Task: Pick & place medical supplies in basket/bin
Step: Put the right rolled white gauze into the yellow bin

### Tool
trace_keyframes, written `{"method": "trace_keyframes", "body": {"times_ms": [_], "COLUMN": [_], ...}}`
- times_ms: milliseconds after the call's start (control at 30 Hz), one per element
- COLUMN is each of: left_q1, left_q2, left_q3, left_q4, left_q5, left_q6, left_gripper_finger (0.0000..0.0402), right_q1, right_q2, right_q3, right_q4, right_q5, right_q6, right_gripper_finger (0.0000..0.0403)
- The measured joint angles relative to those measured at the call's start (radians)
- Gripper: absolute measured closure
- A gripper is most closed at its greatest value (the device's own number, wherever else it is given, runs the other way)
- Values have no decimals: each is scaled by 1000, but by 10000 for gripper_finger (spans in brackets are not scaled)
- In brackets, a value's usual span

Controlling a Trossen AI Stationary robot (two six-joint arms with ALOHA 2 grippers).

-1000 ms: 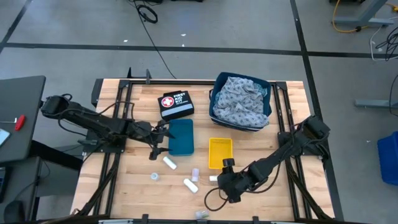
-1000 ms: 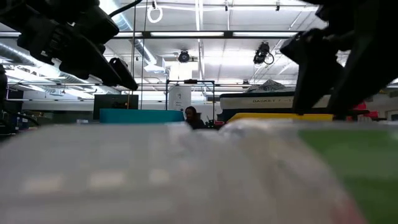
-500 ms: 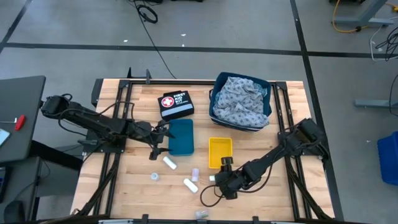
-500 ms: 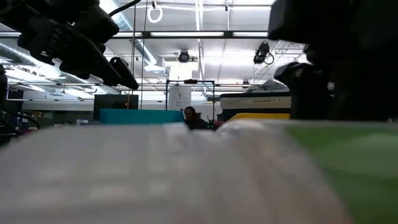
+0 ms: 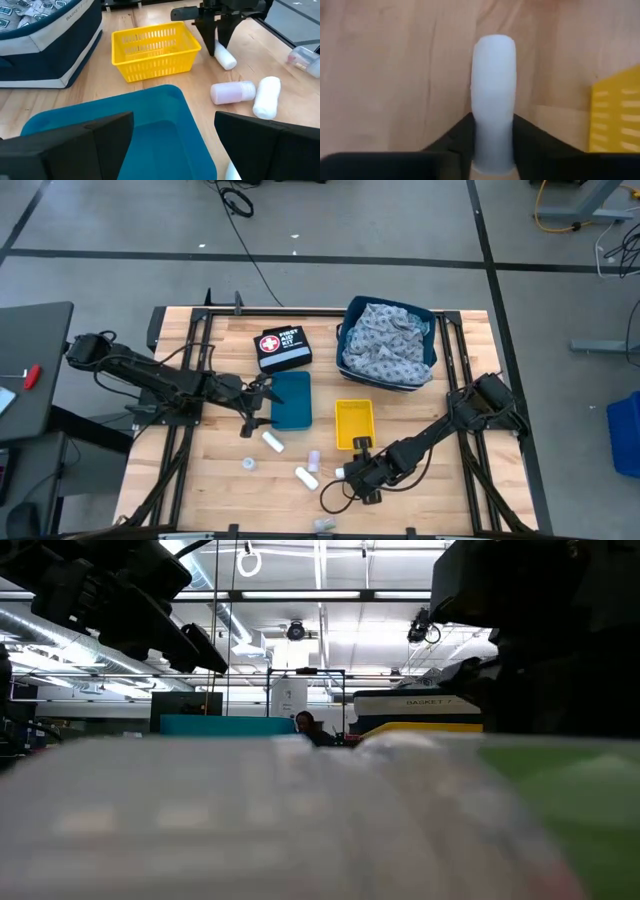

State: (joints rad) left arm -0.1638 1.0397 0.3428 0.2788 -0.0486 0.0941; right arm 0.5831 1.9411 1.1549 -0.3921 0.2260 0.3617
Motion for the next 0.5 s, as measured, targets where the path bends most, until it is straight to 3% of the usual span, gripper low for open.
{"method": "trace_keyframes", "body": {"times_ms": [133,367,500], "left_q1": [0,0,0], "left_q2": [0,0,0], "left_q3": [0,0,0], "left_q4": [6,10,11], "left_q5": [0,5,7], "left_q6": [1,3,0], "left_gripper_finger": [118,118,118], "right_q1": [12,45,60], "right_q2": [-1,-5,-25], "right_q3": [0,30,117], "right_q4": [11,10,-107], "right_q5": [-7,-10,87], "right_q6": [-16,-30,-46], "right_gripper_finger": [373,372,372]}}
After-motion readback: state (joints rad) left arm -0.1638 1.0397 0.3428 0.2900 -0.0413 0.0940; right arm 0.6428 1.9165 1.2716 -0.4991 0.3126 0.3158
